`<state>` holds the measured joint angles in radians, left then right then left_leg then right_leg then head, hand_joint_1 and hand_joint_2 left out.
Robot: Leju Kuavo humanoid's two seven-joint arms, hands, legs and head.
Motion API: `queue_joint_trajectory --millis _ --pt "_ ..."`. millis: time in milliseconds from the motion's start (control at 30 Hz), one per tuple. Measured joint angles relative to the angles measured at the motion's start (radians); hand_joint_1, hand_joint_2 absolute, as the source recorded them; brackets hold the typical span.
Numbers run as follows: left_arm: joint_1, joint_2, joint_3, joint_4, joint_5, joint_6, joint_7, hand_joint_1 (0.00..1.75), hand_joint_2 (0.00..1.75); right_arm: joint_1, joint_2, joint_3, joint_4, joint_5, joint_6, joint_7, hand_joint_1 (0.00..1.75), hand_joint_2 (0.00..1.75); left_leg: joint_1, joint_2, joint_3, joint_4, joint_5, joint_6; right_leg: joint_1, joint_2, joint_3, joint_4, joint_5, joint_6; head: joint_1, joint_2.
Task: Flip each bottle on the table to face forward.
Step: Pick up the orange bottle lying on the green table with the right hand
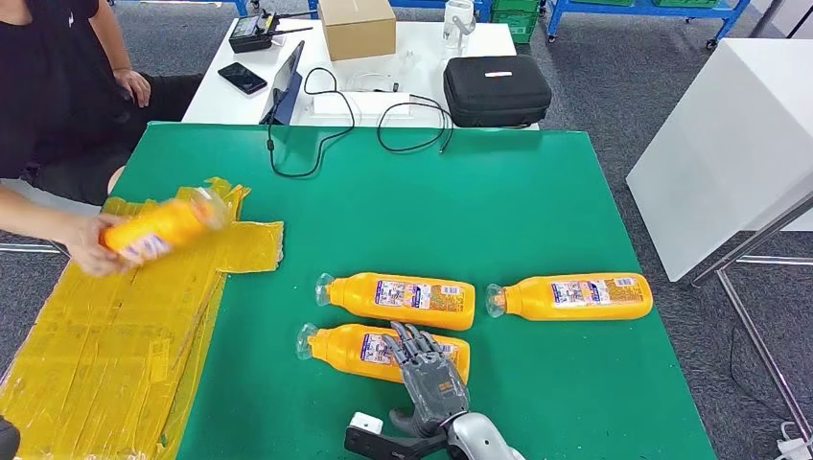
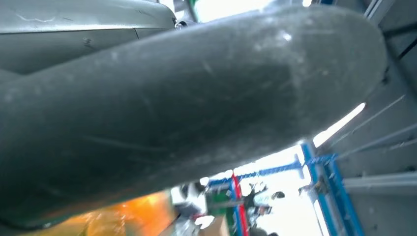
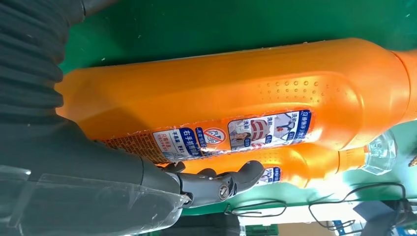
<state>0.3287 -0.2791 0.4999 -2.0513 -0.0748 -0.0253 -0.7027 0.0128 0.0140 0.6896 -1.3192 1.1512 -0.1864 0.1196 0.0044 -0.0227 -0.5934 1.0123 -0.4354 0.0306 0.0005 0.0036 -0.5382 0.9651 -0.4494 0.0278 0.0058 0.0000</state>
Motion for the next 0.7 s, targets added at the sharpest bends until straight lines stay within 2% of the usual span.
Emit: queue_joint_trajectory --millis 167,400,700 --pt "0.002 -0.028 0.029 -0.054 0.0 -0.006 0.0 0.0 0.0 0.0 -0.007 0.006 -0.005 0.004 0.009 0.008 0.0 1.75 0.0 0.0 0.0 0.0 0.0 0.0 0.0 0.0 0.0 0.0 0.0 0.0 0.0 0.0" --pt "0.016 -0.047 0.017 -0.101 -0.05 0.035 0.0 0.0 0.0 -0.041 -0.012 0.017 0.047 0.053 0.084 0.072 0.0 1.75 0.0 0.001 0.004 0.0 -0.001 -0.001 0.0 0.0 -0.002 0.0 0.0 0.0 0.0 0.0" --pt "0.037 -0.055 -0.006 -0.115 -0.078 0.059 0.0 0.0 0.0 -0.075 -0.001 0.026 0.095 0.121 0.063 0.147 0.0 1.75 0.0 0.0 0.009 0.0 0.0 -0.001 0.0 0.0 -0.002 -0.001 -0.001 -0.003 0.0 0.0"
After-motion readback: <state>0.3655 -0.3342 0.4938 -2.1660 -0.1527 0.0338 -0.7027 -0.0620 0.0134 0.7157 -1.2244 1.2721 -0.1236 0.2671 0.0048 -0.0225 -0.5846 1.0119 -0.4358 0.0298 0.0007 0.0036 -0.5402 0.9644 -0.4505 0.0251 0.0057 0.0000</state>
